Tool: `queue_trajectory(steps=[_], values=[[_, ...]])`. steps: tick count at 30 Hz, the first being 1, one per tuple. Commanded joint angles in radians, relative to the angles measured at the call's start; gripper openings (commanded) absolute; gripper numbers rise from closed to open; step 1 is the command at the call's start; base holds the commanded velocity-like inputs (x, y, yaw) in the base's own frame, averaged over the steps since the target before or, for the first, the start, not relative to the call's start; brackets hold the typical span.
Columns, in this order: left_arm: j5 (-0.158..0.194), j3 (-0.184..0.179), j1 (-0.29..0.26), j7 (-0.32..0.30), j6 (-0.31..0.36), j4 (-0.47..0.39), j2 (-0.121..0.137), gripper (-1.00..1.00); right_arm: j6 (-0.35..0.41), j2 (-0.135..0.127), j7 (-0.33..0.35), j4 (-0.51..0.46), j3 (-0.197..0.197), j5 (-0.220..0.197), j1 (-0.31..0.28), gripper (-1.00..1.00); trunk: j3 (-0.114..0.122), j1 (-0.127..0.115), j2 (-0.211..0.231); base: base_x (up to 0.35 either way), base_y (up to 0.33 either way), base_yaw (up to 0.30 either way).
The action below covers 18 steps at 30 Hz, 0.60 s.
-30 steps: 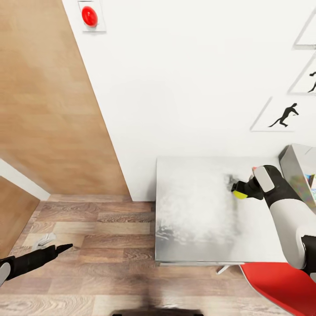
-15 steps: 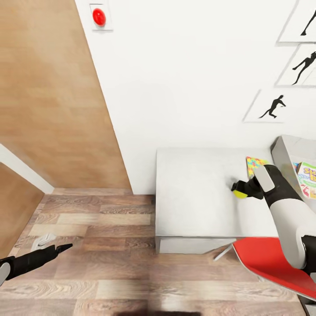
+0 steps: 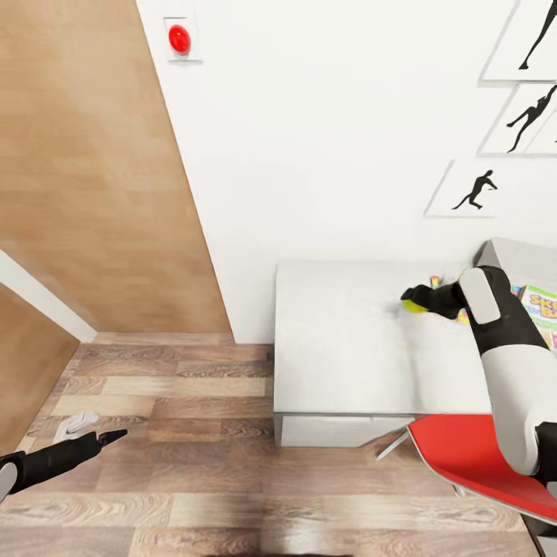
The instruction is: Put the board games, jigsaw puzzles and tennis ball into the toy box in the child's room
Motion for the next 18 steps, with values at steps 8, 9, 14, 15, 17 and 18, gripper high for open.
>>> queue_trajectory(steps=[8,9,14,15,17,18], values=[[0.005,0.001,0.000,-0.001,0.008,0.000,0.000,1.00,0.003,-0.048,-0.008,-0.150,0.034,-0.325,0.012,-1.00,0.011,0.001,-0.002,0.000,0.000,0.000],[0.005,0.001,0.000,-0.001,0.008,0.000,0.000,1.00,0.003,-0.050,-0.008,-0.167,0.036,-0.352,0.019,-1.00,0.013,0.001,-0.002,0.000,0.000,0.000],[0.006,0.001,0.000,-0.006,0.009,-0.003,0.000,1.00,0.003,-0.058,-0.007,-0.382,0.048,-0.639,0.192,-1.00,0.021,0.001,-0.002,0.000,0.000,-0.003],[0.006,0.001,0.000,-0.010,0.009,-0.003,0.000,1.00,0.003,-0.058,-0.007,-0.413,0.048,-0.661,0.218,-1.00,0.023,0.001,-0.002,0.000,0.000,-0.025],[0.004,0.001,0.000,-0.044,0.016,-0.002,0.002,1.00,0.003,-0.054,-0.002,-0.545,0.048,-0.737,0.341,-1.00,0.026,0.001,-0.002,0.000,0.000,-0.052],[0.003,0.001,0.000,-0.056,0.018,-0.003,0.003,1.00,0.003,-0.052,0.000,-0.576,0.048,-0.752,0.374,-1.00,0.028,0.001,-0.002,0.000,0.000,-0.066]])
